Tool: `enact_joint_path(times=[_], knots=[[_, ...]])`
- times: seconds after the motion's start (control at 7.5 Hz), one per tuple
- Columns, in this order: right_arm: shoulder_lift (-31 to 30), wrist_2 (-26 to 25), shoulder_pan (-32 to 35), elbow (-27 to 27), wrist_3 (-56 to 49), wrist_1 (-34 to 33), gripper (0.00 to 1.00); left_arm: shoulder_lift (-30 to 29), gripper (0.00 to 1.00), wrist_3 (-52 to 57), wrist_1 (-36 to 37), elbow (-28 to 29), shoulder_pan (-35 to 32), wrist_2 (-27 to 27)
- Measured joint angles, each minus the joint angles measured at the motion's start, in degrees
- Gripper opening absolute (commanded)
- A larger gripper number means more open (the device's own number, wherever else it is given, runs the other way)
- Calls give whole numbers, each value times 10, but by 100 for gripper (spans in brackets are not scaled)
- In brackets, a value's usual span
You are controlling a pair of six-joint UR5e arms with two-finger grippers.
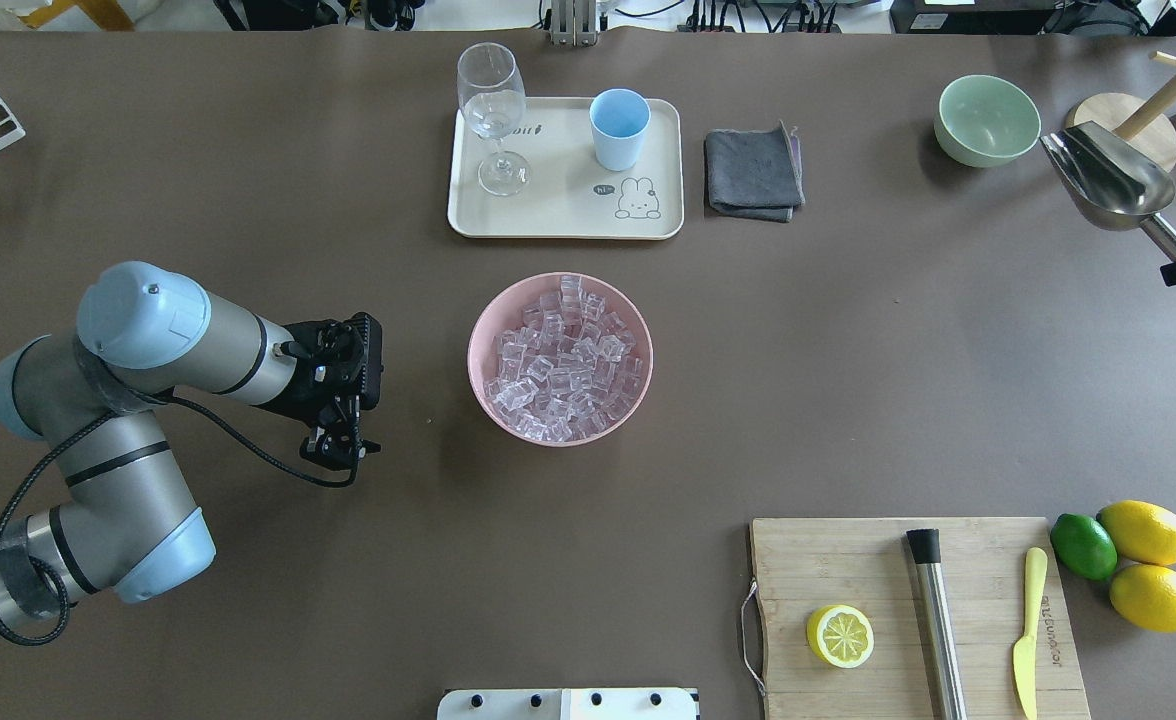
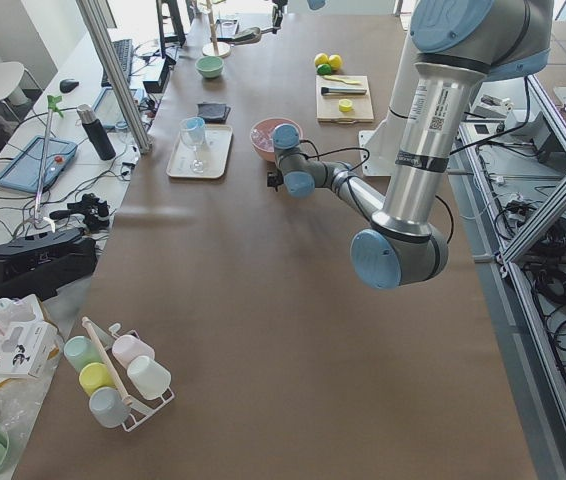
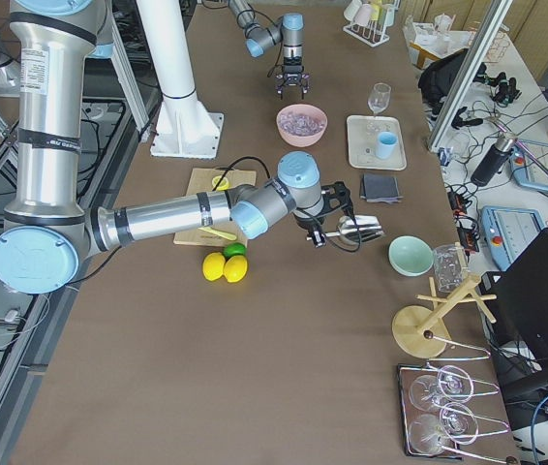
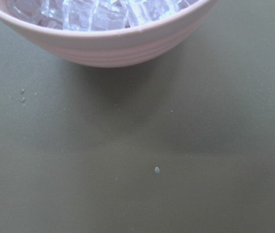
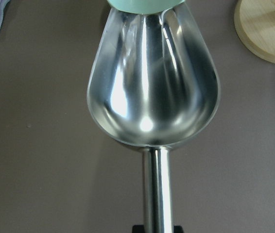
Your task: Put ice in cup with scoop
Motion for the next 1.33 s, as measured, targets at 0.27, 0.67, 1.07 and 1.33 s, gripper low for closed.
enact_joint_path(times=[0.27, 0.67, 1.07, 1.33], knots=[[-10, 14, 3, 58, -49, -31, 0, -6, 99, -17, -25, 8, 6, 16], [61, 18, -36, 115, -142, -147, 0, -17, 99, -30, -26, 9, 7, 18], [230, -57, -125, 167, -281, -433, 0, -29, 99, -30, -24, 11, 12, 18], [322, -147, -207, 186, -322, -588, 0, -33, 99, -30, -23, 12, 15, 18]])
